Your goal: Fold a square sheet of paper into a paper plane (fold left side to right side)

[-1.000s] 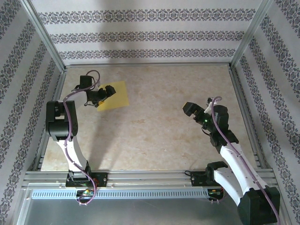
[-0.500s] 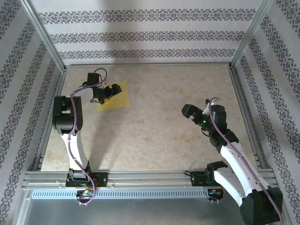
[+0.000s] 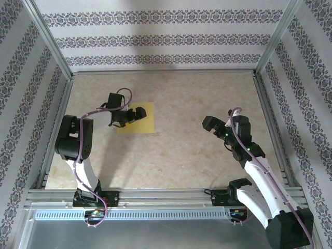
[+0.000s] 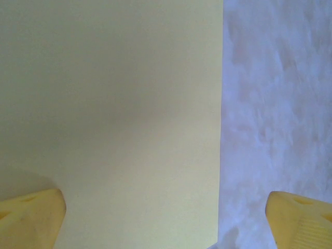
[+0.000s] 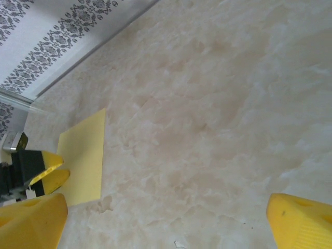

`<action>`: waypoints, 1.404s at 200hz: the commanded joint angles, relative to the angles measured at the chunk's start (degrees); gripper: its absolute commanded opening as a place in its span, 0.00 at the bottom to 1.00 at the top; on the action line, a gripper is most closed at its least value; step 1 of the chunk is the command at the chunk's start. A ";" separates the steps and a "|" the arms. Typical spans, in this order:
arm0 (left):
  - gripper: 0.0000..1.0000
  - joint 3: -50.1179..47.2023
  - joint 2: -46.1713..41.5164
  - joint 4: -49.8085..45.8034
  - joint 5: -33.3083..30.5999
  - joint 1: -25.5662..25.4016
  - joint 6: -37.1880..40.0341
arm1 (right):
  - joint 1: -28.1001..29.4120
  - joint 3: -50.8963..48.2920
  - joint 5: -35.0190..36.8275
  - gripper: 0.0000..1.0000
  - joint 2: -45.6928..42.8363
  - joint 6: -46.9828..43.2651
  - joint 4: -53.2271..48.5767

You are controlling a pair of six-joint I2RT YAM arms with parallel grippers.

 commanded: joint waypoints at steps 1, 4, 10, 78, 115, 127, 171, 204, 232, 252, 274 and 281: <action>1.00 -7.09 -0.15 -2.82 -0.10 -5.29 -7.55 | 0.75 0.68 1.86 0.98 -0.88 -1.04 -1.09; 1.00 -7.88 -0.67 -2.21 -0.21 -6.04 -8.58 | 0.77 0.73 1.95 0.98 -0.86 -1.02 -1.14; 1.00 -9.47 -1.63 -0.55 -0.39 -7.28 -10.57 | 0.77 0.77 2.14 0.98 -0.87 -1.02 -1.35; 1.00 -18.31 -9.93 4.78 -9.00 -21.13 -25.85 | 0.80 0.72 3.48 0.98 -0.56 -1.37 -2.43; 1.00 -18.54 -11.24 9.21 -9.03 -24.05 -30.65 | 0.66 2.08 4.43 0.98 1.27 -0.87 -5.53; 1.00 -17.57 -12.27 9.25 -8.91 -24.03 -30.58 | 0.64 3.12 4.43 0.98 2.41 -1.25 -6.83; 1.00 -10.87 -20.02 -2.08 -12.48 -23.56 -20.29 | 0.95 5.69 3.78 0.98 5.99 -2.35 -7.85; 1.00 -13.14 -28.61 -7.00 -16.26 -20.66 -16.44 | 3.77 9.66 5.29 0.98 10.25 -4.82 -8.85; 1.00 -18.19 -33.95 -6.84 -15.76 -17.15 -17.23 | 8.94 14.45 8.41 0.98 16.92 -6.95 -9.19; 1.00 -22.01 -36.30 -6.36 -14.08 -14.13 -18.28 | 13.28 19.96 11.06 0.96 23.71 -9.46 -10.47; 1.00 -25.50 -38.26 -5.48 -12.22 -11.37 -19.02 | 17.62 27.88 13.84 0.94 32.56 -12.57 -13.65; 1.00 -26.35 -38.62 -5.01 -11.73 -10.91 -19.09 | 18.87 30.53 14.74 0.93 35.53 -13.55 -14.87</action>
